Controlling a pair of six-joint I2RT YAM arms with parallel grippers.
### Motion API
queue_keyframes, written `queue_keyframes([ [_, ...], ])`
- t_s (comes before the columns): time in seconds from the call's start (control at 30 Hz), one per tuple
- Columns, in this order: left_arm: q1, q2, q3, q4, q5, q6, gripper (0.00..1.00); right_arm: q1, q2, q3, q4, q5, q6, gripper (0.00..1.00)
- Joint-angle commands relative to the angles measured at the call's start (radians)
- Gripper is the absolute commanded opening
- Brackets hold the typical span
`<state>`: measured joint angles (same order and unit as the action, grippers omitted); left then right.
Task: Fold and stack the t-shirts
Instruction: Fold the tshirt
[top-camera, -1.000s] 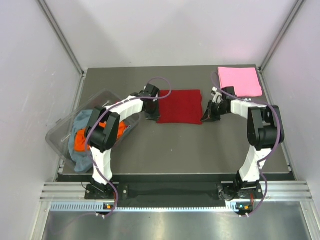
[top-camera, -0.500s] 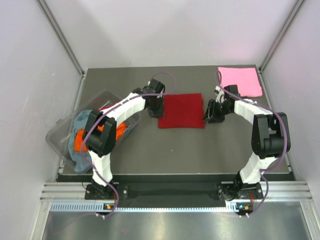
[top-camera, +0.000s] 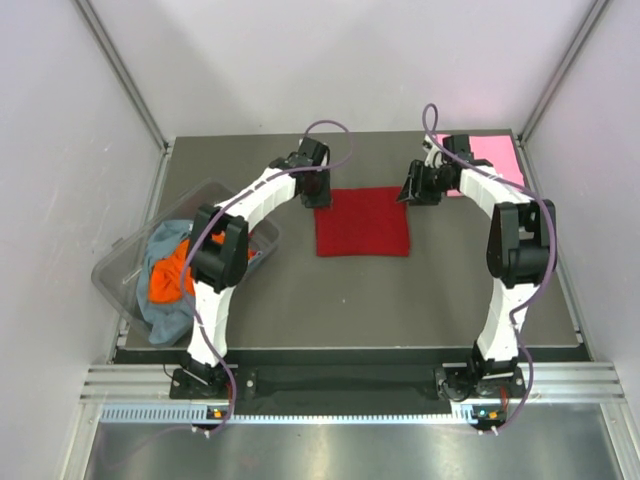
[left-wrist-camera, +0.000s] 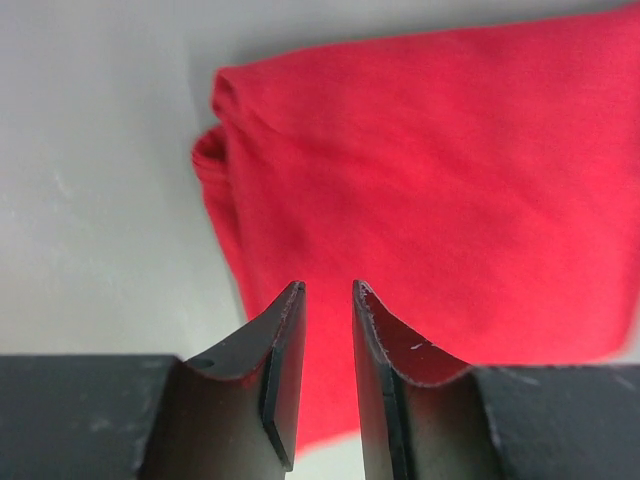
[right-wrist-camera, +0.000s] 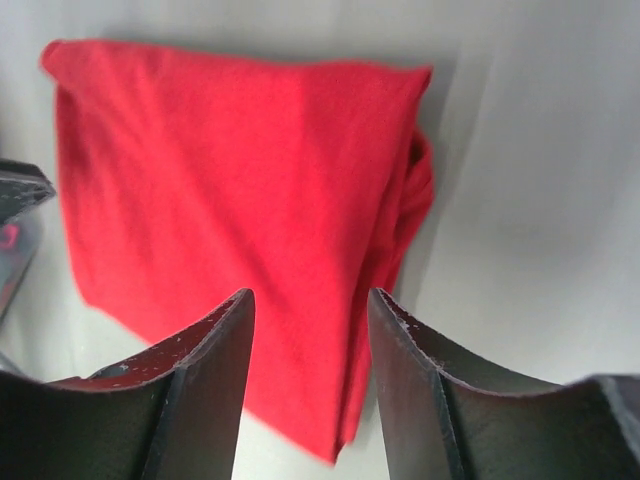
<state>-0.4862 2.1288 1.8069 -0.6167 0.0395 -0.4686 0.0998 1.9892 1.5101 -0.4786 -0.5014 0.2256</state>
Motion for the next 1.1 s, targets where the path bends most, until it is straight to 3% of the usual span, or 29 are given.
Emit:
queue_keyframes([
  [0.0, 0.018, 0.039, 0.060, 0.086, -0.003, 0.035, 0.30, -0.009, 0.062, 0.091, 0.021, -0.017, -0.026, 0.50],
  [0.33, 0.086, 0.184, 0.129, 0.104, 0.008, 0.035, 0.31, -0.023, 0.220, 0.159, 0.093, -0.022, -0.022, 0.45],
  [0.6, 0.100, 0.218, 0.147, 0.103, -0.015, 0.033, 0.30, -0.041, 0.234, 0.111, 0.167, -0.034, 0.015, 0.29],
  [0.97, 0.103, 0.178, 0.184, 0.106, 0.023, 0.045, 0.31, -0.048, 0.188, 0.096, 0.187, -0.065, 0.054, 0.28],
  [1.07, 0.103, 0.171, 0.181, 0.110, 0.039, 0.041, 0.31, -0.048, 0.177, 0.095, 0.186, -0.069, 0.064, 0.34],
])
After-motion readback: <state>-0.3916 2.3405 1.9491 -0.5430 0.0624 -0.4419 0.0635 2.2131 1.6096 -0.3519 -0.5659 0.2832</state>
